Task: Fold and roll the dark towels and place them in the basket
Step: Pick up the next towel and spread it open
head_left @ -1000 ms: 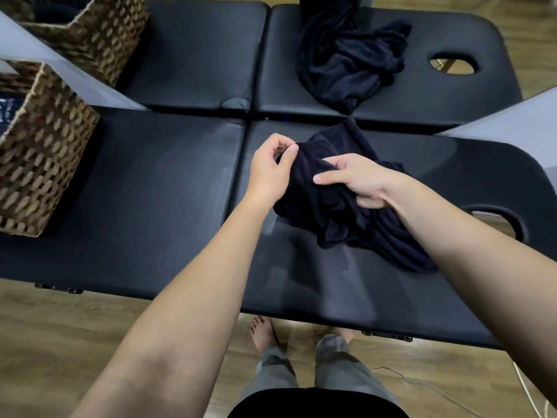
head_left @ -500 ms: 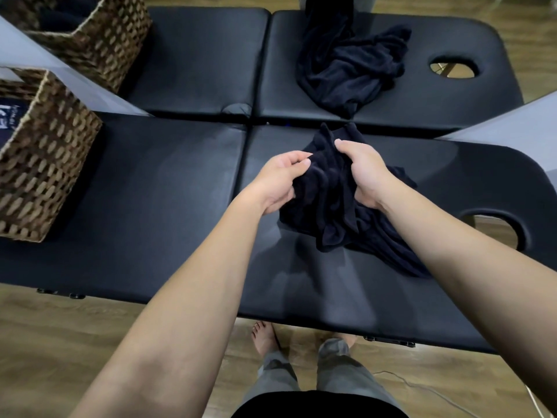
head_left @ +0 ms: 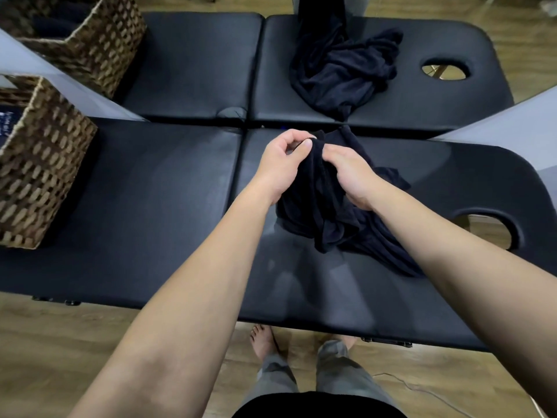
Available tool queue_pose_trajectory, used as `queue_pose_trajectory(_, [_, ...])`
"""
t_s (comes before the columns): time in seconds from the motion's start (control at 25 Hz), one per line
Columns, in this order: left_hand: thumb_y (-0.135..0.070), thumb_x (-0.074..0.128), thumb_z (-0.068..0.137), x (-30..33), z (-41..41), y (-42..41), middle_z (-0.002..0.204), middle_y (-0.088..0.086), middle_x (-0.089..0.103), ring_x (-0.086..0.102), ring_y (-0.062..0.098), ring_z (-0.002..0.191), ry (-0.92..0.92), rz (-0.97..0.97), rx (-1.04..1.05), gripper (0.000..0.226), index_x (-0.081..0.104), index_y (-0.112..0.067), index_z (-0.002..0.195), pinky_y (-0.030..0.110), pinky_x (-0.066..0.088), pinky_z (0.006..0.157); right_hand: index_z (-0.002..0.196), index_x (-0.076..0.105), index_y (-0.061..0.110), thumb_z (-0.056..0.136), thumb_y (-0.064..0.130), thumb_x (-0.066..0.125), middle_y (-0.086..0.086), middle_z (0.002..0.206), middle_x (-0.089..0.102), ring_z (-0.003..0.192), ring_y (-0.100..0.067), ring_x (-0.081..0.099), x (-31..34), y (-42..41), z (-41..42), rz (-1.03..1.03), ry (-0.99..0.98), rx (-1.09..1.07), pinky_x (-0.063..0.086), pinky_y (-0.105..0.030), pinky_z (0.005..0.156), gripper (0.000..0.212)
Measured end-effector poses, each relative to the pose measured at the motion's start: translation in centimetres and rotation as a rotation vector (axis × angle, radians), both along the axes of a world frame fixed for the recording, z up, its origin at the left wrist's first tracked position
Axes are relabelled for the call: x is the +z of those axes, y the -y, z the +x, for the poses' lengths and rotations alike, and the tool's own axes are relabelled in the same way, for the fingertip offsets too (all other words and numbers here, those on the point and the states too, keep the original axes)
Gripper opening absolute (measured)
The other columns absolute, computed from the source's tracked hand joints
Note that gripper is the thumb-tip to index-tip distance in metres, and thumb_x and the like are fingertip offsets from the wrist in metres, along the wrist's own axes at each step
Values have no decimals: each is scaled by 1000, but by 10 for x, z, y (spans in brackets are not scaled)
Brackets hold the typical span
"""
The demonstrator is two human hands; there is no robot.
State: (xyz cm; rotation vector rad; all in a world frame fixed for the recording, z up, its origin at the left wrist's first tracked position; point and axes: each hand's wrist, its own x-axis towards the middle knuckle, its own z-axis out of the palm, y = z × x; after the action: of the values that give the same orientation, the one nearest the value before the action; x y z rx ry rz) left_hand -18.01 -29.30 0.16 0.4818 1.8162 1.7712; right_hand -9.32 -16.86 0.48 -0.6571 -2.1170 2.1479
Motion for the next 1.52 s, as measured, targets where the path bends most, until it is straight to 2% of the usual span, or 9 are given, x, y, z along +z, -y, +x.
queue_pose_trajectory(0.16, [-17,59,97,6,-1,-8,85,3,67,57,11,80,-180,-80,-13,15,61,-23,84,28,47,78,95,73,13,100,24,53,-2,95,74,91,-13,66,2,3,3,-42,16,-119,51,-37,88,24])
queue_pose_trajectory(0.32, [-14,64,93,35,-15,-16,74,-9,59,50,1,67,-380,-15,156,19,58,-22,77,18,41,68,84,54,19,95,32,65,6,87,53,79,-8,51,-2,-2,18,502,-170,-365,41,-25,80,20])
queue_pose_trajectory(0.48, [-12,64,94,75,-23,-26,71,-13,57,50,-6,66,-536,71,280,18,59,-15,78,15,42,70,104,70,23,94,42,62,5,98,46,97,-15,47,0,6,27,998,-257,-353,31,-32,89,23])
queue_pose_trajectory(0.64, [-12,63,96,111,-24,-32,74,-14,59,52,-5,68,-605,175,353,16,60,-18,81,14,43,71,142,49,26,92,53,63,1,125,53,120,-19,51,10,-1,17,790,82,-233,35,-42,106,59])
queue_pose_trajectory(0.8, [-11,62,95,143,-28,-26,77,-13,61,54,-4,71,-636,264,396,16,61,-18,81,16,45,73,116,61,36,86,56,66,14,110,67,114,-20,60,12,-7,15,692,179,13,38,-54,108,36])
queue_pose_trajectory(1.04, [-14,64,93,159,-93,36,78,-6,62,56,-2,72,-592,337,820,16,61,-21,80,19,49,77,95,63,32,84,41,64,12,87,68,97,-24,64,14,-37,42,867,326,256,43,-42,92,14])
queue_pose_trajectory(1.2, [-14,63,93,121,-122,92,76,-7,59,52,2,69,-415,283,1113,21,58,-22,74,19,48,75,99,56,23,88,28,60,-2,100,66,100,-31,61,21,-49,47,1096,433,137,46,-41,84,12])
queue_pose_trajectory(1.36, [-6,62,93,101,-148,149,72,-5,56,49,5,66,-310,311,1350,28,55,-18,69,18,47,71,100,54,18,89,15,58,-7,96,61,86,-31,55,39,-73,51,911,173,-344,43,-37,72,12])
queue_pose_trajectory(1.52, [-16,60,93,70,-149,178,77,-6,59,53,8,73,-200,149,1298,25,53,-22,70,22,52,80,90,59,16,89,21,70,-5,87,64,83,-30,57,29,-85,63,883,228,-243,39,-35,69,13])
